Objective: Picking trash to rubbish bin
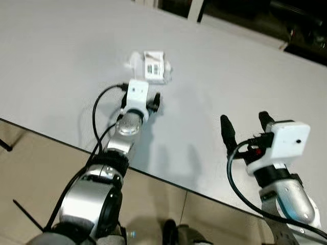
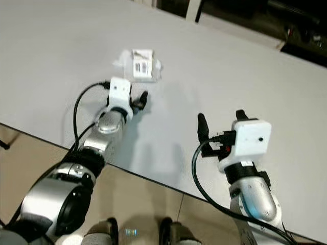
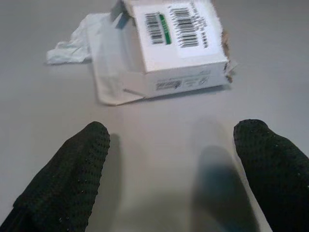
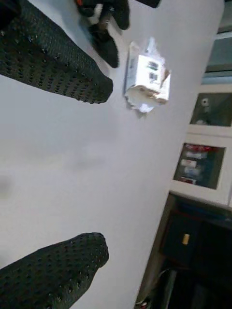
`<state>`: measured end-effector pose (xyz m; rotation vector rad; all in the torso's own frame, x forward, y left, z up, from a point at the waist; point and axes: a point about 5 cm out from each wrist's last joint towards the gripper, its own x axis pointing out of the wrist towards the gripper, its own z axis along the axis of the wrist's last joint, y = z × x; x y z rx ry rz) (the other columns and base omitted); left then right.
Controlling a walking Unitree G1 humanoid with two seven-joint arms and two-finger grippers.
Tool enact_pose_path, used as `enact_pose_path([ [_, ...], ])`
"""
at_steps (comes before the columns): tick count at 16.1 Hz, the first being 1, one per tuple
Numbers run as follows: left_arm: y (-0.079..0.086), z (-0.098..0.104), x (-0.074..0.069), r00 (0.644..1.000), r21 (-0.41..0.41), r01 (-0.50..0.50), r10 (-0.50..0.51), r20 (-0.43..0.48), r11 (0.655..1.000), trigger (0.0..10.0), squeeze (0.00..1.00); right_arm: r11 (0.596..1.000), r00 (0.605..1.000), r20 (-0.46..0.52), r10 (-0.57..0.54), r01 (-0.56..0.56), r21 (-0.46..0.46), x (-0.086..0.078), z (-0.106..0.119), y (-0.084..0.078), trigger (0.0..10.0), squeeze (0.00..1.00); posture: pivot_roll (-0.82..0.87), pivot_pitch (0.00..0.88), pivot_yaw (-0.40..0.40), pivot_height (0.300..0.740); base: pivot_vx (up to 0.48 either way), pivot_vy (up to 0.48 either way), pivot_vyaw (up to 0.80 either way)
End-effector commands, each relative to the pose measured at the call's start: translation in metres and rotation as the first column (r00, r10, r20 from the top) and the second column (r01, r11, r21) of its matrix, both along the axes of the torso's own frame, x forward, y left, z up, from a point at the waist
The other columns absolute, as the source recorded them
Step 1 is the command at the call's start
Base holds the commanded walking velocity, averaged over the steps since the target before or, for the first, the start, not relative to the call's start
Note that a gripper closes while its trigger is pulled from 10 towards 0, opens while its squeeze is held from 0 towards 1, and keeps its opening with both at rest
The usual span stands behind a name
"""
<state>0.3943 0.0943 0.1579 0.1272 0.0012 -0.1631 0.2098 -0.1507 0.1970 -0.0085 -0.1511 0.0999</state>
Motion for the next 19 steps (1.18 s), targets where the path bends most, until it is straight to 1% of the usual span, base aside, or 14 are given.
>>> enact_pose_path([
  [1, -0.006, -0.007, -0.002, 0.999, 0.010, 0.020, -0.019, -0.032, 1.000, 10.0, 0.00, 1.000, 1.000, -0.009, -0.017, 0.017, 0.005, -0.004, 0.001, -0.002, 10.0, 0.00, 0.00, 0.300, -0.154, 0.740, 0.000, 0.000, 0.00],
  [5, -0.008, -0.002, 0.001, 1.000, 0.025, 0.025, -0.024, -0.014, 0.999, 10.0, 0.00, 1.000, 1.000, -0.014, -0.023, 0.023, 0.007, -0.008, 0.002, 0.001, 10.0, 0.00, -0.02, 0.298, -0.149, 0.740, 0.000, 0.000, 0.00],
  [6, -0.006, 0.003, 0.003, 1.000, 0.044, 0.002, -0.003, 0.013, 0.999, 10.0, 0.00, 1.000, 1.000, -0.015, -0.026, 0.026, 0.002, -0.009, 0.002, 0.000, 10.0, 0.00, -0.03, 0.297, -0.151, 0.740, 0.000, 0.000, 0.00],
  [7, -0.003, 0.009, 0.005, 0.999, 0.045, -0.029, 0.027, 0.041, 0.999, 10.0, 0.00, 1.000, 0.999, -0.015, -0.031, 0.031, -0.002, -0.009, 0.003, -0.001, 10.0, 0.00, -0.04, 0.294, -0.150, 0.740, 0.000, 0.000, 0.00],
  [10, 0.002, 0.018, 0.008, 0.995, 0.014, -0.059, 0.057, 0.077, 0.998, 10.0, 0.00, 0.999, 0.999, -0.011, -0.037, 0.037, -0.011, -0.009, 0.003, -0.003, 10.0, 0.00, -0.03, 0.272, -0.143, 0.740, 0.000, 0.000, 0.00],
  [11, 0.003, 0.024, 0.008, 0.990, 0.005, -0.066, 0.065, 0.122, 0.998, 10.0, 0.00, 0.999, 0.999, -0.004, -0.043, 0.043, -0.014, -0.007, 0.004, -0.004, 10.0, 0.00, -0.02, 0.250, -0.132, 0.740, 0.000, 0.000, 0.00],
  [13, 0.004, 0.034, 0.004, 0.974, -0.013, -0.054, 0.055, 0.222, 0.998, 10.0, 0.00, 0.998, 0.998, 0.028, -0.061, 0.062, -0.016, 0.001, 0.007, -0.008, 10.0, 0.00, 0.01, 0.212, -0.115, 0.740, 0.000, 0.000, 0.00],
  [14, 0.005, 0.034, 0.003, 0.971, -0.016, -0.049, 0.051, 0.236, 0.999, 10.0, 0.00, 0.998, 0.997, 0.037, -0.063, 0.064, -0.015, 0.002, 0.008, -0.008, 10.0, 0.00, 0.01, 0.212, -0.115, 0.740, 0.000, 0.000, 0.00],
  [16, 0.005, 0.033, -0.005, 0.961, -0.028, -0.016, 0.024, 0.275, 0.999, 10.0, 0.00, 0.998, 0.996, 0.066, -0.066, 0.067, -0.018, 0.011, 0.011, -0.010, 10.0, 0.00, 0.06, 0.171, -0.097, 0.740, 0.000, 0.000, 0.00],
  [17, 0.005, 0.033, -0.007, 0.959, -0.029, -0.008, 0.016, 0.285, 1.000, 10.0, 0.00, 0.998, 0.995, 0.073, -0.067, 0.068, -0.018, 0.013, 0.011, -0.011, 10.0, 0.00, 0.06, 0.167, -0.095, 0.740, 0.000, 0.000, 0.00],
  [19, 0.005, 0.033, -0.007, 0.959, -0.029, -0.008, 0.016, 0.285, 1.000, 10.0, 0.00, 0.998, 0.995, 0.073, -0.067, 0.068, -0.018, 0.013, 0.011, -0.011, 10.0, 0.00, 0.06, 0.167, -0.095, 0.740, 0.000, 0.000, 0.00],
])
